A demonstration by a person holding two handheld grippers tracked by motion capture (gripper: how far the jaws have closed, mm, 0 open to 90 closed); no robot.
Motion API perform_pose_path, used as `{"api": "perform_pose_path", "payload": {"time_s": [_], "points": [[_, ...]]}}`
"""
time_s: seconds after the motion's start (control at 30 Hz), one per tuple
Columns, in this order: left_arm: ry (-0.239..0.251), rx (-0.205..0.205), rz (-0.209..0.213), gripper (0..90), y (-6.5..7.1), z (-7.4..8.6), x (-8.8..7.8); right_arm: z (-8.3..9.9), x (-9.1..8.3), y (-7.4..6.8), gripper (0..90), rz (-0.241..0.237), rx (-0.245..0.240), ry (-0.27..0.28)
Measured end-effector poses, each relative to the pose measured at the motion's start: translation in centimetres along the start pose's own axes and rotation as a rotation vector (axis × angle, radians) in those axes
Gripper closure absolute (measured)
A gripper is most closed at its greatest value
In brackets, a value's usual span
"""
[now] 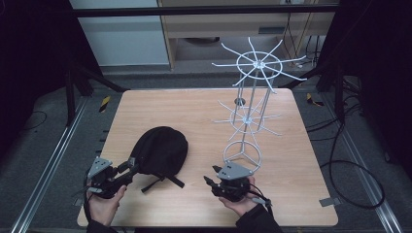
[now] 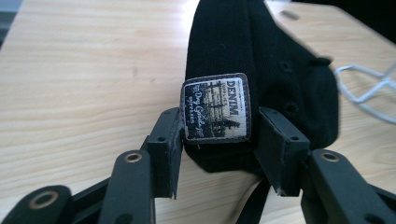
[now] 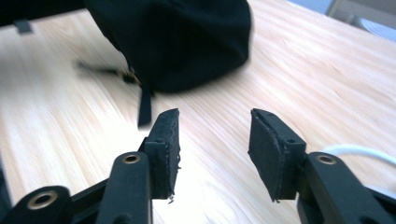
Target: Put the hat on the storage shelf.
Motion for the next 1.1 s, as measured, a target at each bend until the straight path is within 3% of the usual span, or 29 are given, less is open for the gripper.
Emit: {"api": "perform_pose_path", "payload": {"time_s": [0.07, 0.17, 0.27, 0.4, 0.6, 0.8, 0.87, 1.1], "points": [[-0.017, 0.005, -0.019, 50.8, -0.7, 0.4, 0.4, 0.8, -0.4, 0.7, 49.8, 0.021, 0.007, -0.002], [-0.050, 0.045, -0.083, 51.4, -1.8, 1.3, 0.8, 1.7, -1.1, 1.4, 48.5, 0.036, 0.026, -0.002], [-0.077, 0.048, -0.094, 46.0, -2.3, 1.9, 1.0, 2.5, -1.7, 2.2, 46.5, 0.059, 0.036, -0.004], [-0.052, 0.097, -0.105, 44.2, -2.0, 1.4, 0.7, 3.4, -2.7, 3.5, 45.0, 0.102, 0.062, 0.007], [0.033, 0.159, -0.040, 41.3, -0.4, -1.1, 0.4, 4.7, -4.5, 6.1, 40.9, 0.172, 0.113, 0.020], [0.054, 0.186, 0.021, 41.4, 0.7, -3.7, 0.9, 5.8, -6.2, 8.4, 38.1, 0.236, 0.151, 0.026], [0.041, 0.199, 0.036, 41.6, 1.1, -4.4, 1.5, 6.2, -6.7, 9.2, 37.9, 0.259, 0.154, 0.020], [-0.042, 0.267, 0.023, 43.2, 2.2, -5.9, 4.7, 7.7, -7.4, 11.6, 37.9, 0.300, 0.181, -0.011]]}}
Point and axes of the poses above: each handheld gripper's, and its own axes: x roughly forward along the jaws, z roughly out of its underside, y roughly to its right, the point moved 9 cm from there along x, roughly forward along the jaws, and after that the axes turned 1 degree about y, right-handed, at the moved point
